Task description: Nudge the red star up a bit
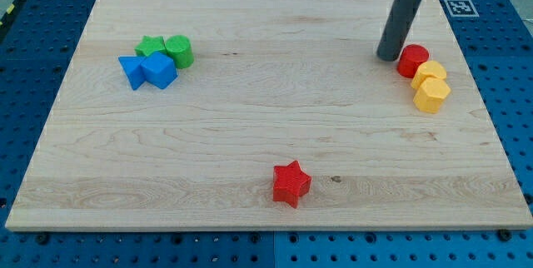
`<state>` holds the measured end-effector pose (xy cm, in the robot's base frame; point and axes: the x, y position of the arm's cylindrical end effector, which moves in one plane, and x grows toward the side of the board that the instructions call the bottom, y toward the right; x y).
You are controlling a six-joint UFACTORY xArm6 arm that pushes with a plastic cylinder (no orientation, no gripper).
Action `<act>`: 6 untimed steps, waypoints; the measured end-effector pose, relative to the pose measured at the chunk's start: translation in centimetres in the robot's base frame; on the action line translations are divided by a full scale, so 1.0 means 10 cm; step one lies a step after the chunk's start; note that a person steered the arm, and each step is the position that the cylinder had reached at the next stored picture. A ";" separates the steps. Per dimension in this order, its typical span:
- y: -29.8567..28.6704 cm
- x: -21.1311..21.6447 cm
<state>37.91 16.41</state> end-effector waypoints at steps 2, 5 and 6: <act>-1.04 0.79; -2.43 2.12; -2.00 2.40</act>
<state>61.89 -3.64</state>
